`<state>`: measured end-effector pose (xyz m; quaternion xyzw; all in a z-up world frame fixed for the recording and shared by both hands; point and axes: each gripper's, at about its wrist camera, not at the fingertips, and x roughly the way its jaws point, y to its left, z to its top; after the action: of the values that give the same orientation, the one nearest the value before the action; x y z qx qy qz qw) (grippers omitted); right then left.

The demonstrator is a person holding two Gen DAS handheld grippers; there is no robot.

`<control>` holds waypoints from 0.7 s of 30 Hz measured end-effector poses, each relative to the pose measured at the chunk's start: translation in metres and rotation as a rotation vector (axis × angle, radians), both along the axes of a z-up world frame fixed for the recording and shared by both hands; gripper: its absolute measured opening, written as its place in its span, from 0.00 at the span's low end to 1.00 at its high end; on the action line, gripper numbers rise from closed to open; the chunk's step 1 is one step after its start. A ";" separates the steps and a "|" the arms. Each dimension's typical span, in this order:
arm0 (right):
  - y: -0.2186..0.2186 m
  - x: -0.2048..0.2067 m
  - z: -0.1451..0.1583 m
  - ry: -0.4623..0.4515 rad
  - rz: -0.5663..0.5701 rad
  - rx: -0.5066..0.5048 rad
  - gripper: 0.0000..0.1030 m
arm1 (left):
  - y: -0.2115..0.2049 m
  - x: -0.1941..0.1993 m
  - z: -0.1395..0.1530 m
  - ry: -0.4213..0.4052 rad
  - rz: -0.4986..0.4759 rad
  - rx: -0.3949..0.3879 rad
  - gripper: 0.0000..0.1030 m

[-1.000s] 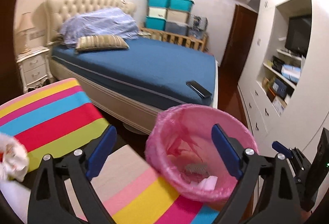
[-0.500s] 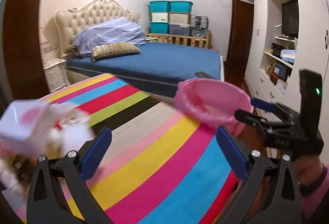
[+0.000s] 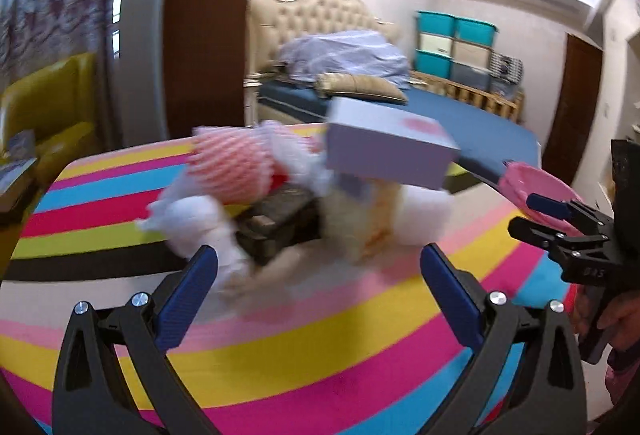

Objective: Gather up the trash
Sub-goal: 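Move both open tools back over the table toward the trash pile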

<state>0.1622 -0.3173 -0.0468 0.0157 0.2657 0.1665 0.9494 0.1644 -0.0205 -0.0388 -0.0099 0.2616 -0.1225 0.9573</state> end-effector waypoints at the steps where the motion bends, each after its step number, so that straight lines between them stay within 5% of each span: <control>1: 0.006 0.004 0.002 0.004 0.011 -0.005 0.82 | 0.009 0.001 0.000 0.000 0.020 -0.012 0.95; 9: 0.048 0.026 0.008 -0.017 0.110 -0.066 0.82 | 0.039 0.004 -0.010 0.033 0.076 -0.082 0.95; 15: 0.073 0.052 0.011 -0.027 0.190 -0.081 0.82 | 0.037 0.003 -0.011 0.023 0.084 -0.054 0.95; 21: 0.102 0.036 0.030 -0.118 0.405 -0.039 0.83 | 0.052 0.005 -0.011 0.012 0.149 -0.057 0.95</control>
<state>0.1979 -0.2151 -0.0165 -0.0660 0.2106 0.3495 0.9106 0.1694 0.0318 -0.0494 -0.0574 0.2621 -0.0585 0.9616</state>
